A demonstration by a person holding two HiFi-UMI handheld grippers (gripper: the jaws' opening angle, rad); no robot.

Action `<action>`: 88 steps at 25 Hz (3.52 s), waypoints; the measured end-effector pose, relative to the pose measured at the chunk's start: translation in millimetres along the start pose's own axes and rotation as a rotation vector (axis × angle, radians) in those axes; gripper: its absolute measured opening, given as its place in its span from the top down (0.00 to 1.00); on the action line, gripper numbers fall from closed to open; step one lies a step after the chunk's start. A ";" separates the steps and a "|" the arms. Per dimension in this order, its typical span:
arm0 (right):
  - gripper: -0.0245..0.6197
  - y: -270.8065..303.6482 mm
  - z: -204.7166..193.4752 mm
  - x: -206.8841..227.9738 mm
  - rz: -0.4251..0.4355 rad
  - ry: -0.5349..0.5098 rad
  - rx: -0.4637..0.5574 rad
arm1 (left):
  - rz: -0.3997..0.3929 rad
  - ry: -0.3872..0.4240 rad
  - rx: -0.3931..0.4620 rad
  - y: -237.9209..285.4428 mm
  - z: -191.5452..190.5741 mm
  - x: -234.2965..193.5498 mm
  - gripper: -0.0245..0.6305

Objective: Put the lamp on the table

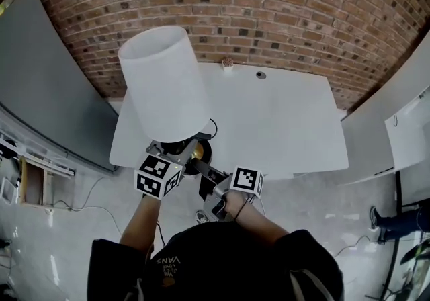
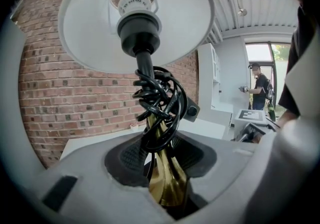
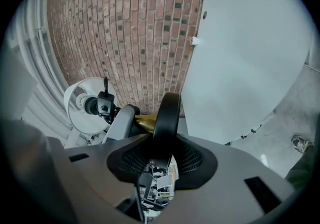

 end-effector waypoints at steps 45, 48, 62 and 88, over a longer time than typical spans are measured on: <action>0.76 140.5 273.1 81.0 -0.118 -0.130 0.043 | 0.159 -0.259 -0.101 274.0 0.2 -218.7 0.79; 0.77 132.1 284.3 86.2 -0.122 -0.157 0.072 | 0.172 -0.283 -0.108 296.5 -11.3 -228.4 0.79; 0.83 109.5 321.9 99.2 -0.107 -0.232 0.065 | 0.255 -0.270 -0.109 371.5 -49.6 -252.0 0.80; 0.84 95.1 341.8 137.1 -0.216 -0.203 0.013 | 0.362 -0.218 0.031 414.2 -83.8 -263.5 0.79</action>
Point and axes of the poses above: the fingertips, and each gripper's own axes: y forward along the fingers, x to its right, z out of its top, the point moved 8 cm from there along -y, backward along the fingers, and after that the axes turned 8 degrees about z, right-handed, at the moved point
